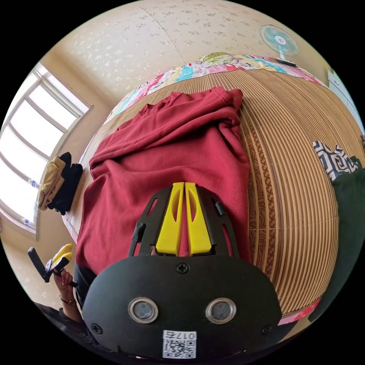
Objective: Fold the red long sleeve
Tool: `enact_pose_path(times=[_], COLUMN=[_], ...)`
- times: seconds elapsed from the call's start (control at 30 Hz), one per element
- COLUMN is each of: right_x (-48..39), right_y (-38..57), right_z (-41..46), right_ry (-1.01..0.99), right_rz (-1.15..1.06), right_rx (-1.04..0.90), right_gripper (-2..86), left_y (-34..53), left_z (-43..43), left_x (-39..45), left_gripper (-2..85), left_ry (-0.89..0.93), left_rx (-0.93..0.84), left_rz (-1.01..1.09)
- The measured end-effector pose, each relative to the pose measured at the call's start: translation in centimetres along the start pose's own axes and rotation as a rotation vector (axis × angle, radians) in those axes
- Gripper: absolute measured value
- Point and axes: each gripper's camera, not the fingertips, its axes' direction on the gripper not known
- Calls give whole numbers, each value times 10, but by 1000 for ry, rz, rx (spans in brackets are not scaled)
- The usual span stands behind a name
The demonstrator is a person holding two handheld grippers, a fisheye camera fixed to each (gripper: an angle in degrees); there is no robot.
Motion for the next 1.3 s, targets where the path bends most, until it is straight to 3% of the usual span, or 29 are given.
enact_pose_path(times=[0.17, 0.27, 0.4, 0.6, 0.7, 0.8, 0.93, 1.1, 1.17, 1.3], right_x=[-30, -47, -60, -29, -5, 17, 40, 78, 82, 67], right_y=[8, 30, 77, 140, 157, 165, 178, 186, 186, 184], right_z=[-63, -137, -213, -253, -264, -259, -267, -321, -365, -437], right_ry=[-15, -142, -30, -32, -22, -158, -313, -610, -769, -871], right_rz=[28, -72, -193, -226, -115, -7, 135, 257, 220, 88], right_rx=[110, 189, 199, -110, -173, -263, -241, -89, 27, 152], right_gripper=[7, 11, 25, 104, 116, 121, 85, 40, 33, 27], left_y=[-35, -57, -75, -81, -77, -69, -56, -41, -39, -46], left_z=[-12, -19, -25, -53, -75, -99, -133, -178, -199, -251], left_x=[-44, -61, -76, -101, -112, -124, -148, -187, -192, -188], left_gripper=[120, 117, 111, 67, 61, 56, 54, 52, 52, 52], left_ry=[216, 205, 234, 276, 325, 387, 512, 826, 914, 1114], left_rx=[-122, -218, -315, -321, -301, -278, -227, -26, 66, 235], left_rz=[-11, 10, 17, -24, -40, -65, -106, -212, -212, -104])
